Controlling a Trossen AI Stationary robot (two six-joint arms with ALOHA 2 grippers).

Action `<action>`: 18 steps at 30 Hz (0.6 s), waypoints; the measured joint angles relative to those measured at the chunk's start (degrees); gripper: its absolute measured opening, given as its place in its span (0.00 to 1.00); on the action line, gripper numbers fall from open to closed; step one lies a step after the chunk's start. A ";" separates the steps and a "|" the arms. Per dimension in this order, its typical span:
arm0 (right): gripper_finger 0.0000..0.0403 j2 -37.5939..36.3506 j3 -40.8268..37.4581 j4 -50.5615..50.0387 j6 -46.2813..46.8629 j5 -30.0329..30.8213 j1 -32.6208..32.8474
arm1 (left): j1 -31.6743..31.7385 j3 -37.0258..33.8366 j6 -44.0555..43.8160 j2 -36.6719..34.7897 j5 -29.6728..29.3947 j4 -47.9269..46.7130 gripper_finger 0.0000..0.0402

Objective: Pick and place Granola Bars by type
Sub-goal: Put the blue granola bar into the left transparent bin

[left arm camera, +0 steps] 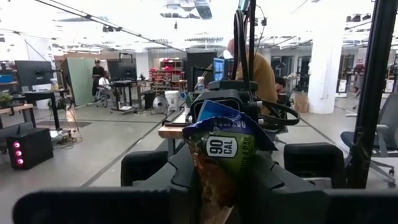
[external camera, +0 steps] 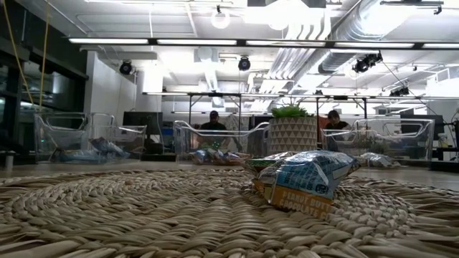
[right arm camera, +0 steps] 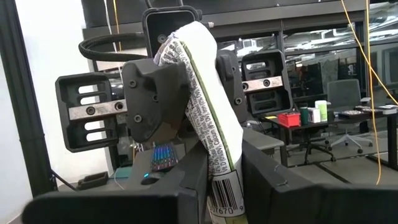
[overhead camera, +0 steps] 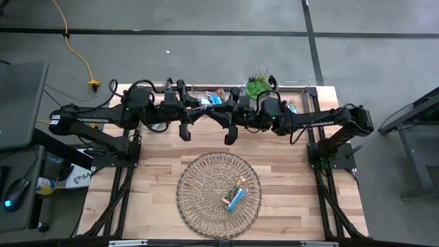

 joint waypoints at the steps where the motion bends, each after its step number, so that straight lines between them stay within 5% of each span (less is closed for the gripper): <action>1: 0.15 0.00 0.00 -0.17 0.00 0.00 0.00 | 0.00 0.00 0.01 0.00 0.00 -0.03 0.17; 18: 0.30 -0.04 0.00 -1.32 -0.19 0.02 0.00 | 0.00 0.00 -0.02 0.00 -0.16 0.04 0.14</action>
